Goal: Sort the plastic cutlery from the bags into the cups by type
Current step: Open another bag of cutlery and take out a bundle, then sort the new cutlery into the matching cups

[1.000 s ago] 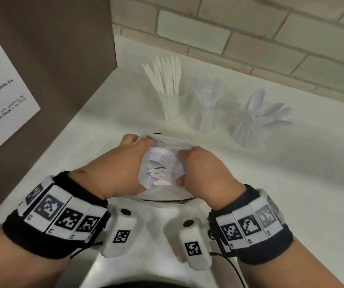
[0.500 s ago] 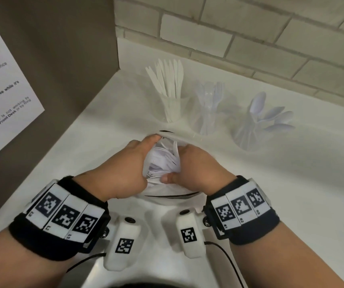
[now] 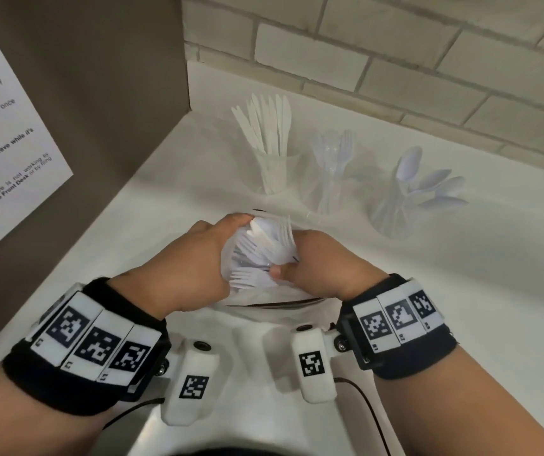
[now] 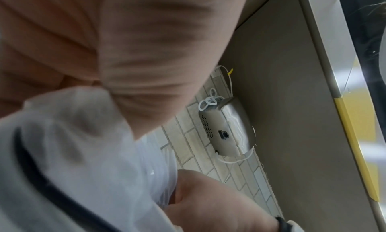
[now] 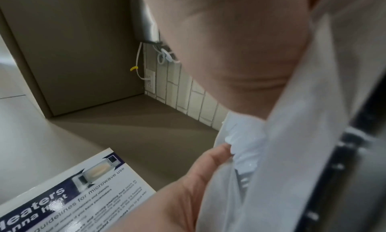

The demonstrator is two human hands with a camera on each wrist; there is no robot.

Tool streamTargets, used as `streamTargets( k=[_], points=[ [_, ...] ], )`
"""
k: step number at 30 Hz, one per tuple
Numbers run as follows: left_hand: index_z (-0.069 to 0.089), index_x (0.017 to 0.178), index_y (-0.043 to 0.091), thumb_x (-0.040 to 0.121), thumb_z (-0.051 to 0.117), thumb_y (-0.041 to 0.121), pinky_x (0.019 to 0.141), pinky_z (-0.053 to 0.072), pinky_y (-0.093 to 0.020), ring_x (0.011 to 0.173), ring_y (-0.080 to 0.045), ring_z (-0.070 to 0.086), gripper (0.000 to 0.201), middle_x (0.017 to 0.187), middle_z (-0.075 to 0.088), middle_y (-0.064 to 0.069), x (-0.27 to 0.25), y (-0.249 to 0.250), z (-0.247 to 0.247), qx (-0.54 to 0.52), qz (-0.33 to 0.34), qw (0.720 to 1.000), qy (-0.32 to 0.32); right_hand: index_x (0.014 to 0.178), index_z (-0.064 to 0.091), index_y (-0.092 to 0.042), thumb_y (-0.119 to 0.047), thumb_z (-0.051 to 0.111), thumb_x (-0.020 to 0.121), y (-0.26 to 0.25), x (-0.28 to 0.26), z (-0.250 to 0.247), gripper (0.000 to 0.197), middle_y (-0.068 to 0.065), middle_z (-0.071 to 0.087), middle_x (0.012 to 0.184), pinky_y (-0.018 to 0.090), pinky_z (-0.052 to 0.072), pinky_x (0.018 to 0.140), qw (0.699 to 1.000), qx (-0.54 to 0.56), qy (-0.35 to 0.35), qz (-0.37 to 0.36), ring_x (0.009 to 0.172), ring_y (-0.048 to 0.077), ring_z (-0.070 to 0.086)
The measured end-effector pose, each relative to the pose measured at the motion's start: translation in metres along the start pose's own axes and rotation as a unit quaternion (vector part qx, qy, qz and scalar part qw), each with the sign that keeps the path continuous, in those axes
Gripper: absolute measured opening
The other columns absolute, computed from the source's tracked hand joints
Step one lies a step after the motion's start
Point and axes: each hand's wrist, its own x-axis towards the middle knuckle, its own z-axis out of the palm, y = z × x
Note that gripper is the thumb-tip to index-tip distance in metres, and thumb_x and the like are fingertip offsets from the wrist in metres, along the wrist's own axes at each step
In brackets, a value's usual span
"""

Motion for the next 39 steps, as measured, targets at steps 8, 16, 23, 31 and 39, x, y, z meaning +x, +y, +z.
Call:
streamTargets(
  k=[8, 16, 23, 31, 39],
  points=[
    [0.006, 0.147, 0.046, 0.072, 0.069, 0.011, 0.055, 0.043, -0.018, 0.082, -0.017, 0.059, 0.104, 0.117, 0.051, -0.004, 0.001, -0.002, 0.002, 0.005, -0.004, 1.000, -0.014, 0.099, 0.055, -0.018, -0.046, 0.061, 0.084, -0.012, 0.003, 0.018, 0.033, -0.002, 0.053, 0.090, 0.032, 0.048, 0.080, 0.994, -0.108, 0.012, 0.028, 0.087, 0.019, 0.055],
    [0.017, 0.140, 0.053, 0.069, 0.073, 0.017, 0.064, 0.042, -0.011, 0.084, -0.009, 0.055, 0.097, 0.100, 0.040, 0.007, -0.004, -0.007, -0.003, -0.011, 0.003, 1.000, 0.021, 0.116, 0.061, -0.016, -0.030, 0.072, 0.080, -0.008, -0.001, 0.002, 0.040, 0.004, 0.066, 0.110, 0.029, 0.047, 0.080, 1.000, -0.004, 0.004, 0.006, 0.099, 0.023, 0.061],
    [0.019, 0.142, 0.050, 0.063, 0.078, 0.022, 0.078, 0.048, -0.023, 0.098, -0.014, 0.056, 0.103, 0.120, 0.048, 0.002, 0.001, -0.014, 0.000, -0.027, 0.000, 0.999, 0.025, 0.081, 0.055, -0.025, -0.026, 0.074, 0.080, -0.005, -0.013, -0.002, 0.019, -0.012, 0.054, 0.076, 0.017, 0.035, 0.055, 0.999, 0.035, -0.014, -0.011, 0.069, 0.010, 0.053],
    [0.026, 0.138, 0.044, 0.059, 0.078, 0.028, 0.073, 0.049, -0.023, 0.095, -0.012, 0.059, 0.096, 0.115, 0.058, 0.003, -0.001, -0.013, -0.001, -0.033, 0.041, 0.997, 0.049, 0.082, 0.058, -0.030, -0.018, 0.073, 0.081, -0.004, -0.008, 0.001, 0.019, -0.016, 0.060, 0.076, 0.009, 0.039, 0.063, 0.982, 0.176, 0.029, -0.057, 0.070, -0.001, 0.056],
    [0.015, 0.146, 0.043, 0.069, 0.072, 0.023, 0.085, 0.049, -0.029, 0.103, -0.020, 0.056, 0.098, 0.121, 0.045, 0.000, -0.005, -0.021, -0.017, 0.078, -0.049, 0.995, 0.035, 0.087, 0.065, -0.004, 0.003, 0.062, 0.088, -0.011, -0.008, -0.002, 0.007, 0.011, 0.068, 0.073, 0.039, 0.058, 0.077, 0.801, 0.584, 0.105, -0.074, 0.070, 0.026, 0.069]
  ],
)
